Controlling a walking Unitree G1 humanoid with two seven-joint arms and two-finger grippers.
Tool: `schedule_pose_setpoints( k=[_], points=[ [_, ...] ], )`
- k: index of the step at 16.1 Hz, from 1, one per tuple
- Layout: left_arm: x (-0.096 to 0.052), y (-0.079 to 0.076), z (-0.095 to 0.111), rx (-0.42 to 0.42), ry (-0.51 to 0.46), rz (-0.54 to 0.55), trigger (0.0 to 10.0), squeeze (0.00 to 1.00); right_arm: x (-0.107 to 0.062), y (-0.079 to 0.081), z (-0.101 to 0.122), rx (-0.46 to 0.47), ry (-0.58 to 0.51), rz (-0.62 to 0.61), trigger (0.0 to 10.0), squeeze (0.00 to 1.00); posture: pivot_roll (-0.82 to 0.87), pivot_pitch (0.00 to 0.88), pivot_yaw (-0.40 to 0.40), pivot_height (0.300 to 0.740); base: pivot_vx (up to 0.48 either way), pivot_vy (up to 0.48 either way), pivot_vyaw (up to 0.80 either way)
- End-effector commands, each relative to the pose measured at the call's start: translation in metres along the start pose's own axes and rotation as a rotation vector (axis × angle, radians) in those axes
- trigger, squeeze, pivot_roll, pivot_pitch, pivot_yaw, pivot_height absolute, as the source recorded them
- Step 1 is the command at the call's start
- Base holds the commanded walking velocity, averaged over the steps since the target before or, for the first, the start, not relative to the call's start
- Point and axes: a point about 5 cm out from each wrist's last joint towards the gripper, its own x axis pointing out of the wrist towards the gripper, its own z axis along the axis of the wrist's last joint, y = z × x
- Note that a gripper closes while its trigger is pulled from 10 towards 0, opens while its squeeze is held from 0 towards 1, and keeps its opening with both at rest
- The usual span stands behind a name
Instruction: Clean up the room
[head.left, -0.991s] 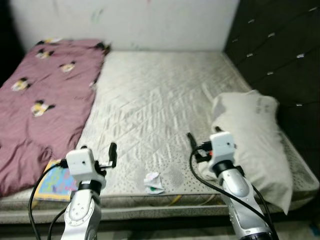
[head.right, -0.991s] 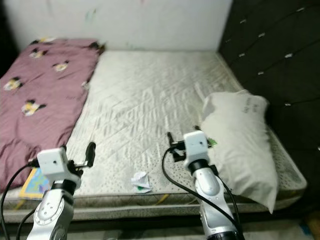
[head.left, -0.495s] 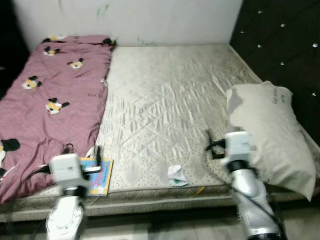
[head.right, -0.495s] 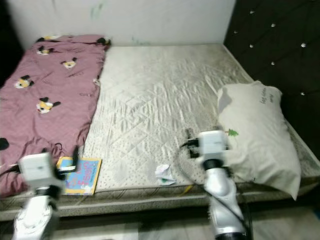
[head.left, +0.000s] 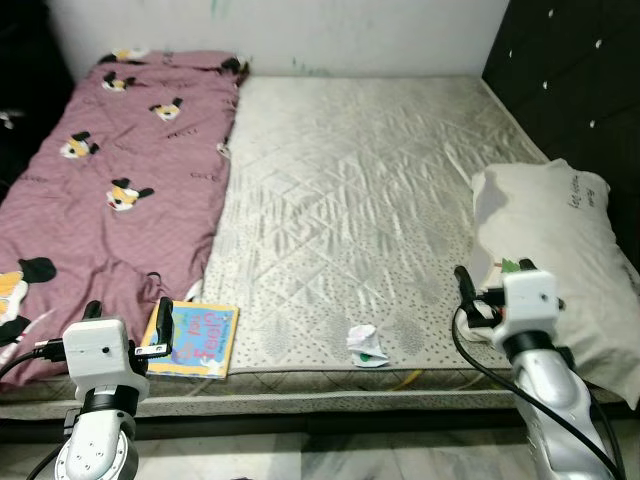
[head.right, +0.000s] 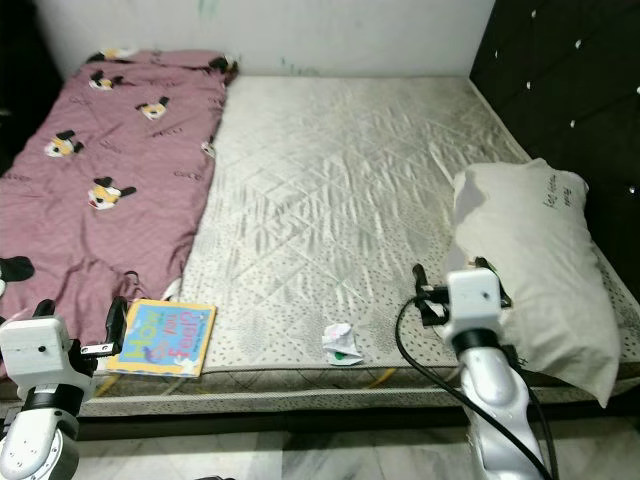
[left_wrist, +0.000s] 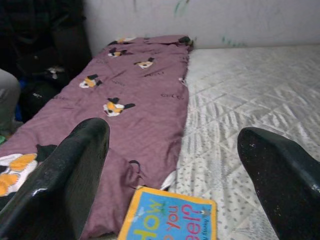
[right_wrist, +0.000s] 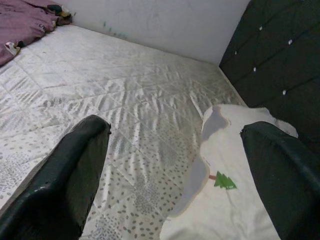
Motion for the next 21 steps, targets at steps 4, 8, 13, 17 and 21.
schedule_pose_setpoints(
  k=[4,8,13,17,21],
  points=[
    [0.004,-0.008,-0.001,-0.011,0.01,0.011,10.0,0.0,0.001,0.013,0.005,0.064,-0.002,0.017,10.0,0.0,0.09,0.103,-0.026,0.74,0.0,0.0,0.0],
    [0.004,-0.013,-0.001,-0.012,0.011,0.008,10.0,0.0,0.001,0.023,0.005,0.076,0.004,0.044,10.0,0.0,0.09,0.11,-0.032,0.74,0.0,0.0,-0.8],
    [0.008,-0.016,0.0,-0.012,0.003,-0.004,10.0,0.0,0.003,0.026,0.006,0.075,0.003,0.056,10.0,0.0,0.09,0.11,-0.03,0.74,0.0,0.0,-0.12],
    [0.009,-0.018,0.002,-0.037,-0.001,-0.032,10.0,0.0,0.004,0.028,0.005,0.08,0.006,0.054,10.0,0.0,0.1,0.105,-0.026,0.74,0.0,0.0,0.0],
    [0.01,-0.022,0.003,-0.048,-0.007,-0.075,10.0,0.0,0.005,0.031,0.006,0.08,0.003,0.06,10.0,0.0,0.1,0.108,-0.026,0.74,0.0,0.0,0.0]
  ],
)
